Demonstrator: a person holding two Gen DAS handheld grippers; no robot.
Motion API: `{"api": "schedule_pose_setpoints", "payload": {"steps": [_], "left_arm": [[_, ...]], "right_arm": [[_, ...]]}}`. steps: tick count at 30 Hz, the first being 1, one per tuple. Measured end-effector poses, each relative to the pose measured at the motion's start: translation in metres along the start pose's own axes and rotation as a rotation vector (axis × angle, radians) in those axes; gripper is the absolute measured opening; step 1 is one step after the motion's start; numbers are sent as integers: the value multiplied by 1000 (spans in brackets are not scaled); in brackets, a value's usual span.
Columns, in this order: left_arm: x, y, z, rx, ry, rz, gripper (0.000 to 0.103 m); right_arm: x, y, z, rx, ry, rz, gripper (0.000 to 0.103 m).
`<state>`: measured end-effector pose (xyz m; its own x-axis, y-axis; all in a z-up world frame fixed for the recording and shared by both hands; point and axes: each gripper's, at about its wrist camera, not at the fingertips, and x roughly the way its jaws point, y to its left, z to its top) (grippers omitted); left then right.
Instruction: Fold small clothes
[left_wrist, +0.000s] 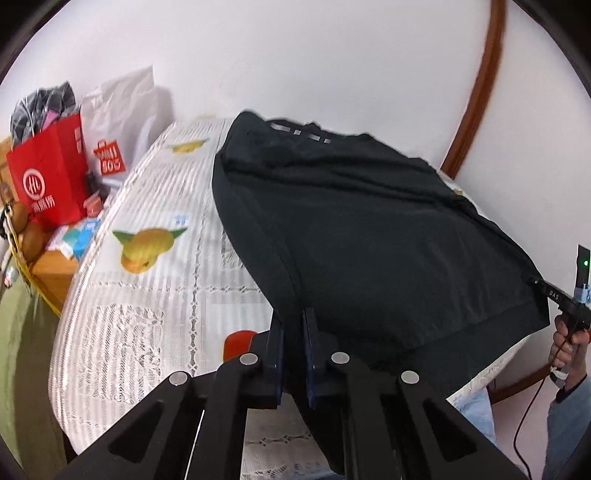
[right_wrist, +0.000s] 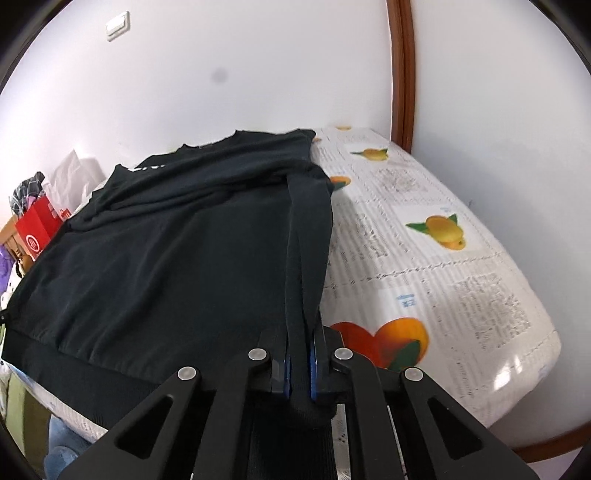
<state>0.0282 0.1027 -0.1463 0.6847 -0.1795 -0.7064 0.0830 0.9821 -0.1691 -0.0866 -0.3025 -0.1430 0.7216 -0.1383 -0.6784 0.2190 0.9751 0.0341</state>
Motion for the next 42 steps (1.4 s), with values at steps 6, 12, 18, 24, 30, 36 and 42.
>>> {"api": "schedule_pose_setpoints", "payload": {"steps": [6, 12, 18, 24, 30, 36, 42], "left_arm": [[-10, 0, 20, -8, -36, -25, 9], [-7, 3, 54, -21, -73, -9, 9], [-6, 13, 87, -47, -131, 8, 9], [1, 14, 112, -44, -163, 18, 9], [15, 16, 135, -42, -168, 34, 9], [33, 20, 157, -54, -162, 54, 9], [52, 24, 180, -85, -156, 79, 9]], "right_arm": [[-11, 1, 18, 23, -45, 18, 7], [-11, 1, 48, 50, -81, 14, 7], [-6, 1, 80, 47, -115, -8, 6], [5, 7, 109, 48, -135, -19, 6], [23, 15, 135, 43, -139, -32, 6], [40, 21, 157, 42, -136, -39, 6], [63, 29, 176, 32, -128, -51, 6]]}}
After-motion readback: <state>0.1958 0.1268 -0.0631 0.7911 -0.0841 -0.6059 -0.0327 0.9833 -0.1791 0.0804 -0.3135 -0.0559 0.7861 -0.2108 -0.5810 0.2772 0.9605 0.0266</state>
